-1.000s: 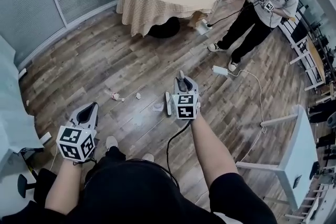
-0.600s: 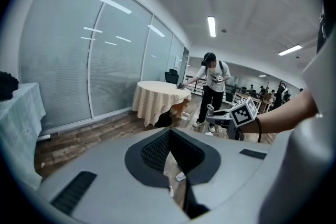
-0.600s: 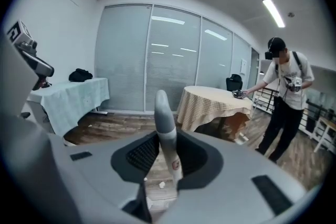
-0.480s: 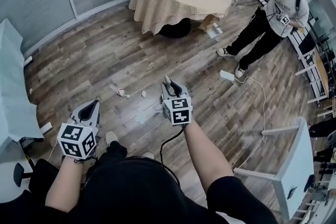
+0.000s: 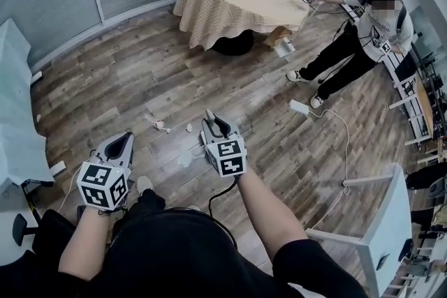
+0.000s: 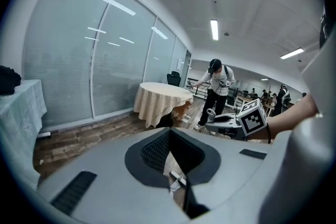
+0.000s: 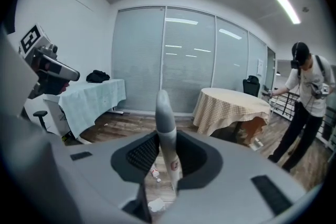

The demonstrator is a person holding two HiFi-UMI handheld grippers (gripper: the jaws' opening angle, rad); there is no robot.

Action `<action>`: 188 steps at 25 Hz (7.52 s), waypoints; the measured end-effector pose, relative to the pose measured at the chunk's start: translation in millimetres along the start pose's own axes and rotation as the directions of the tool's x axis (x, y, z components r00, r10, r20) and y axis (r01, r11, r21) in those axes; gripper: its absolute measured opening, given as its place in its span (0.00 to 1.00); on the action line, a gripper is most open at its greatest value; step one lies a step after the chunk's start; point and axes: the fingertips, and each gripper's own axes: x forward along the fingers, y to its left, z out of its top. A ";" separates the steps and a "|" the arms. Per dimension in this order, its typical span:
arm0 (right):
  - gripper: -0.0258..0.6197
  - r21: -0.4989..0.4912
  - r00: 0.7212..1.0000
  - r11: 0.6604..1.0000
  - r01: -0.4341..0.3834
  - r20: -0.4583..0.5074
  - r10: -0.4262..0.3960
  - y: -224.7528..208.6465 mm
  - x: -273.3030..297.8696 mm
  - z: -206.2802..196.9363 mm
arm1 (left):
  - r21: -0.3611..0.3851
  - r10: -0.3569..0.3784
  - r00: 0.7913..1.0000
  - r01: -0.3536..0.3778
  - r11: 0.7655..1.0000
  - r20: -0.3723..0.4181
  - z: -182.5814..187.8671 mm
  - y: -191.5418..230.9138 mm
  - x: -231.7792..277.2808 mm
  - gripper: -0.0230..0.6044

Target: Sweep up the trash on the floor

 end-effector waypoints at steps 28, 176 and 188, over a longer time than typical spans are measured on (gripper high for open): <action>0.22 -0.208 0.996 0.975 0.076 -0.023 -0.083 -22.5 28.4 41.4 | -0.047 0.075 0.996 -0.073 0.996 0.042 -0.2 54.7 -17.0 0.03; 0.24 -0.309 0.568 0.481 -0.821 -0.351 0.745 245.8 57.0 51.4 | -0.137 0.242 0.970 -0.243 0.960 -0.024 -52.1 124.7 -78.7 0.03; 0.21 -0.266 0.810 0.769 -0.581 -0.106 0.576 207.7 48.4 61.4 | -0.153 0.240 0.971 -0.238 0.959 -0.008 -60.9 93.4 -87.6 0.03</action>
